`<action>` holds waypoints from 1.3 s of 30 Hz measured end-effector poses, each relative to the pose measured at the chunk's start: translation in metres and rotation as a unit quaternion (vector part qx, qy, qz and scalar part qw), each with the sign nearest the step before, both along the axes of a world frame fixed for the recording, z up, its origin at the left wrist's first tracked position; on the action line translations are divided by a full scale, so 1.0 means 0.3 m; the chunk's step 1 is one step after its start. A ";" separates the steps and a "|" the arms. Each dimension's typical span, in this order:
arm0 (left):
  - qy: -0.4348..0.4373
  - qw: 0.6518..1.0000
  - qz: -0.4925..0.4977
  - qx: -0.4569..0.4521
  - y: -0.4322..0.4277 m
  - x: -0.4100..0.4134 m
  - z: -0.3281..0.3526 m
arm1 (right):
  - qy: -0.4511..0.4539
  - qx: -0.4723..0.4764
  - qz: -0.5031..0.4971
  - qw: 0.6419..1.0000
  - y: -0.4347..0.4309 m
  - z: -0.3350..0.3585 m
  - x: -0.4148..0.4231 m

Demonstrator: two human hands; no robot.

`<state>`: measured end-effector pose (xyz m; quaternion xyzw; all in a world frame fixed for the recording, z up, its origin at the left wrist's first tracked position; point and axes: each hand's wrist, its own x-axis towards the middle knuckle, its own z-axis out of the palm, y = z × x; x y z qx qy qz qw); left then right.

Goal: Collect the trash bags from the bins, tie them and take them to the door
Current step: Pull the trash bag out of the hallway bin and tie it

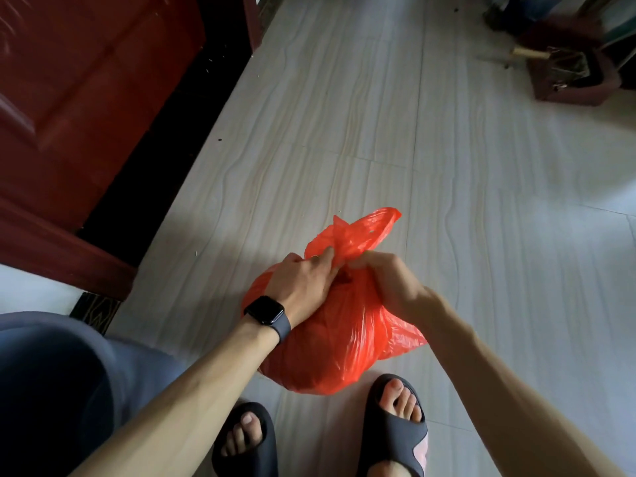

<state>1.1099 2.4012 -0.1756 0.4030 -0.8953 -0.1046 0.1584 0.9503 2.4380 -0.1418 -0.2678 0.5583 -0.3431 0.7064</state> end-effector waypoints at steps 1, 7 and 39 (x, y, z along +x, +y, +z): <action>-0.018 1.000 -0.013 -0.016 0.001 0.001 -0.007 | 0.009 0.007 0.006 1.000 -0.005 0.005 0.000; -0.079 0.993 -0.038 -0.074 0.048 -0.016 0.007 | 0.319 0.079 0.003 0.945 -0.032 0.031 0.038; 0.131 0.659 0.059 0.738 -0.123 0.013 0.107 | 0.408 -0.231 -0.077 0.880 0.081 -0.076 0.010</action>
